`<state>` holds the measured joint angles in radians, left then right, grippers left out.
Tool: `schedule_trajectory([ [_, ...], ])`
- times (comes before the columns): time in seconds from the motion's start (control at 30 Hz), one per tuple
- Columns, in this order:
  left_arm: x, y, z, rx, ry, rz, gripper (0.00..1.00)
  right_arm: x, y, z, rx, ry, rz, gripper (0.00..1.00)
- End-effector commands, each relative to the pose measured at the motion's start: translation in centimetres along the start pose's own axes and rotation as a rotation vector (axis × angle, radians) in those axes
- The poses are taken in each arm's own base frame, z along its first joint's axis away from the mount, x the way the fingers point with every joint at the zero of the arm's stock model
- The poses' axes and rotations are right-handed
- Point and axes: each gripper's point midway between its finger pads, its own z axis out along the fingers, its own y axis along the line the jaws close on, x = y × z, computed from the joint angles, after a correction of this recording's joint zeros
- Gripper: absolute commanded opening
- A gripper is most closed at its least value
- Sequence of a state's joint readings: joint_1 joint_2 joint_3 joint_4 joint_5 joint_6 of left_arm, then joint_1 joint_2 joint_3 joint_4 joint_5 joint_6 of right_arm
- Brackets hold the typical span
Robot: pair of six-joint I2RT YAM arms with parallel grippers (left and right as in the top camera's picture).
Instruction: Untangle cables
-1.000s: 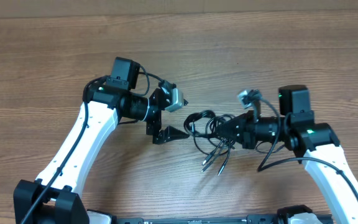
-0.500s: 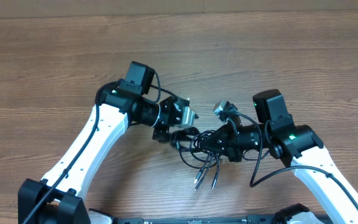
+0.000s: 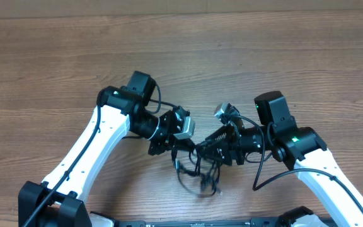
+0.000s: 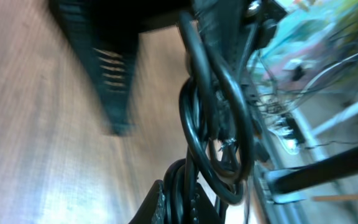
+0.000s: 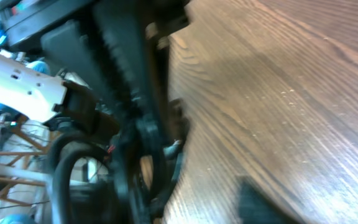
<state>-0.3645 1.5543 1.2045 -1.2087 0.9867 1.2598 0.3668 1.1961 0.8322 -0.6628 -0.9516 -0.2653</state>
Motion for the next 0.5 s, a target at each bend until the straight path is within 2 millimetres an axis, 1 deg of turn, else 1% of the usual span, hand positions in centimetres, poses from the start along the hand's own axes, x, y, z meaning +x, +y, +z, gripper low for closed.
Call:
schedule_trajectory([
  [0.0,-1.1,-1.7,-0.1,0.060,-0.067,0.044,0.04,-0.9,-0.8,-0.4,0.061,-0.013,-0.022,0.93],
  [0.07,-1.0,-2.0,-0.1,0.070,-0.063,0.015,0.04,-0.9,-0.9,-0.4,0.062,-0.013,-0.023,0.98],
  [0.13,-0.9,-2.2,-0.1,0.075,-0.055,-0.003,0.04,-0.9,-1.2,-0.4,0.083,-0.009,-0.022,1.00],
  [0.23,-0.4,-2.3,-0.1,0.077,-0.028,-0.014,0.04,-0.6,-1.8,-0.5,0.116,0.003,-0.014,1.00],
  [0.33,0.0,-2.2,-0.1,0.071,-0.004,-0.013,0.04,-0.2,-1.7,-0.5,0.114,0.015,0.001,0.99],
  [0.4,0.1,-2.2,-0.1,0.071,0.001,-0.012,0.04,-0.1,-1.7,-0.5,0.115,0.021,0.007,0.93],
  [0.43,0.1,-2.2,-0.1,0.071,0.000,-0.012,0.04,-0.1,-1.7,-0.5,0.115,0.021,0.007,0.85],
  [0.47,0.1,-2.2,-0.1,0.071,0.000,-0.013,0.04,-0.1,-1.7,-0.5,0.116,0.019,0.006,0.73],
])
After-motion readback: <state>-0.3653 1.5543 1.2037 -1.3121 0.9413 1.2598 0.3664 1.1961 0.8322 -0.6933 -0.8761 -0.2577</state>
